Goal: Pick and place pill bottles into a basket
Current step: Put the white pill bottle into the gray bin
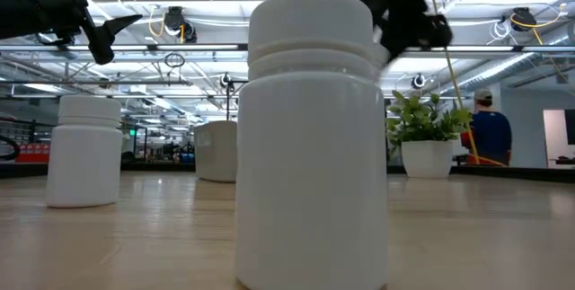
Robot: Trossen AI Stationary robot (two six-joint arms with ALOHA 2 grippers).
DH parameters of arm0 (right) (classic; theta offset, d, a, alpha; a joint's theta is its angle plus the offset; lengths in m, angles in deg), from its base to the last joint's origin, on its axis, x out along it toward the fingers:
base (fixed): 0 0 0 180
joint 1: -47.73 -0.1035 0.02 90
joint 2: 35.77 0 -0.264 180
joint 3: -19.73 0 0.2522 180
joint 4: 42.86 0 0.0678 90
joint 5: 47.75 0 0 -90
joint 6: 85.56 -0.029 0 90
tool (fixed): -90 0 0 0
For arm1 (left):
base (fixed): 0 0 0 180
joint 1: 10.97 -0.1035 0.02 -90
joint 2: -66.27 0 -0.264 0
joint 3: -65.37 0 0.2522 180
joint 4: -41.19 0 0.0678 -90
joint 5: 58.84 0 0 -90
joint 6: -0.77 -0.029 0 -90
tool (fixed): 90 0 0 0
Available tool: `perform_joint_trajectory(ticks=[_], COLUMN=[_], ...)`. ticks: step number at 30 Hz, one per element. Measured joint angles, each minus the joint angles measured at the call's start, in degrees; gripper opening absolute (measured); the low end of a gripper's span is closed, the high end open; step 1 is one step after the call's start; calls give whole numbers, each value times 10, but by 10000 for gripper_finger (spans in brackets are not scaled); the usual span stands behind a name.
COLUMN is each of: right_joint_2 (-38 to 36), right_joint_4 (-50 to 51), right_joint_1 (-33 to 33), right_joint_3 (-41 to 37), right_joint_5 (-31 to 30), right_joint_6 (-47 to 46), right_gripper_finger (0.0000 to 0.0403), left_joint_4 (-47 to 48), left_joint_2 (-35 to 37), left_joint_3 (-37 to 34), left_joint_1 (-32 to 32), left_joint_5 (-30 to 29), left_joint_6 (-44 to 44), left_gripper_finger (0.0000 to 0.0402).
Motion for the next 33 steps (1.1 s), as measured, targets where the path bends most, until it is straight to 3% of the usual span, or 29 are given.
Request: perform_joint_trajectory(ticks=[9, 17, 26, 33], right_joint_2=[-65, -70, -72, -64], right_joint_4=[-163, -261, -250, -133], right_joint_1=[80, 147, 197, 242], right_joint_3=[0, 0, 48, 141], right_joint_5=[-107, -104, -74, -46], right_joint_6=[73, 136, 198, 254], right_gripper_finger=[162, 162, 162, 162], left_joint_4=[-1, -28, -43, -40], left_joint_2=[0, 0, 0, 0], left_joint_3=[0, 0, 0, 0], left_joint_1=[0, 0, 0, 0], left_joint_5=[-4, -27, -14, -16], left_joint_6=[-9, -5, -6, -21], left_gripper_finger=[308, 308, 308, 308])
